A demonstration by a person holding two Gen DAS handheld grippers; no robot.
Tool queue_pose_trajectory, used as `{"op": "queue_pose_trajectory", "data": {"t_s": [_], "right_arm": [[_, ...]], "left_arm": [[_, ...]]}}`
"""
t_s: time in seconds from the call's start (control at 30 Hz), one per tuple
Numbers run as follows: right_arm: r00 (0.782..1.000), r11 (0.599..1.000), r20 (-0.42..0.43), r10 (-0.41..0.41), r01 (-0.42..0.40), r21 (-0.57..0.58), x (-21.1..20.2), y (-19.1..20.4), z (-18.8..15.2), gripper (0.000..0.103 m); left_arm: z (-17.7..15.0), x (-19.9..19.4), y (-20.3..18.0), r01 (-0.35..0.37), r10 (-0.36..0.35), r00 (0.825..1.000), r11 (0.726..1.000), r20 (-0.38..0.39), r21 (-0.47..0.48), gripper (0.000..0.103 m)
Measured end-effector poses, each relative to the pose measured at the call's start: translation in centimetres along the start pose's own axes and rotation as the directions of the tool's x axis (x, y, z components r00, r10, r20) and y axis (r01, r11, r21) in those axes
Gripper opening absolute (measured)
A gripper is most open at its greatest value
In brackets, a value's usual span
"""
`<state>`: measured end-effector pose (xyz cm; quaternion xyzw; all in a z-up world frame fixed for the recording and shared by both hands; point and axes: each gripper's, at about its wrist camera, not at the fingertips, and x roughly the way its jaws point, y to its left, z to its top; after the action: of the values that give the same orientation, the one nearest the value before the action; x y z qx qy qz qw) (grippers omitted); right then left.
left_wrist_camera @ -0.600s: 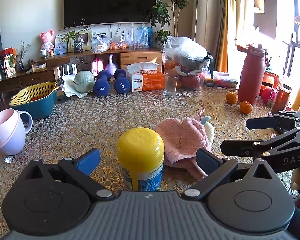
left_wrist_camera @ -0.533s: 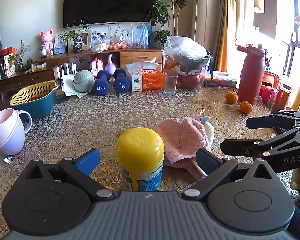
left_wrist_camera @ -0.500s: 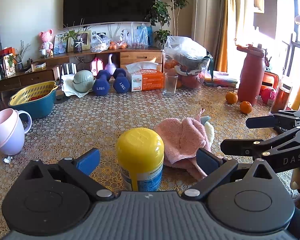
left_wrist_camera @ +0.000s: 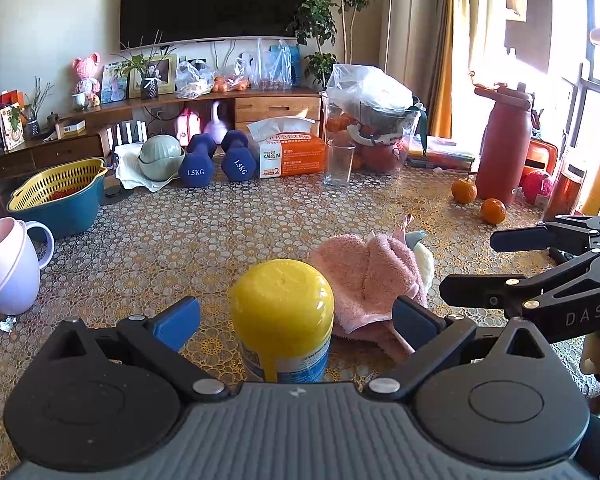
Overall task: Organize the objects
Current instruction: 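Close left gripper on yellow jar while right gripper grasps pink towel with plush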
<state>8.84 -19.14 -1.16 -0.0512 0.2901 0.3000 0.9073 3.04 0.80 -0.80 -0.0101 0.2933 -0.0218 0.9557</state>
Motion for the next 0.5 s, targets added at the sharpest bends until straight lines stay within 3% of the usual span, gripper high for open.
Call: {"op": "queue_pose_trajectory", "data": {"t_s": [0.5], "right_arm": [[0.999,1.0,-0.048,-0.017,0.016,-0.018,4.1,-0.4,0.6,0.096]], "left_arm": [[1.1,2.0,0.2,-0.005,0.006,1.0,0.999,-0.014,0.035,0.103]]}}
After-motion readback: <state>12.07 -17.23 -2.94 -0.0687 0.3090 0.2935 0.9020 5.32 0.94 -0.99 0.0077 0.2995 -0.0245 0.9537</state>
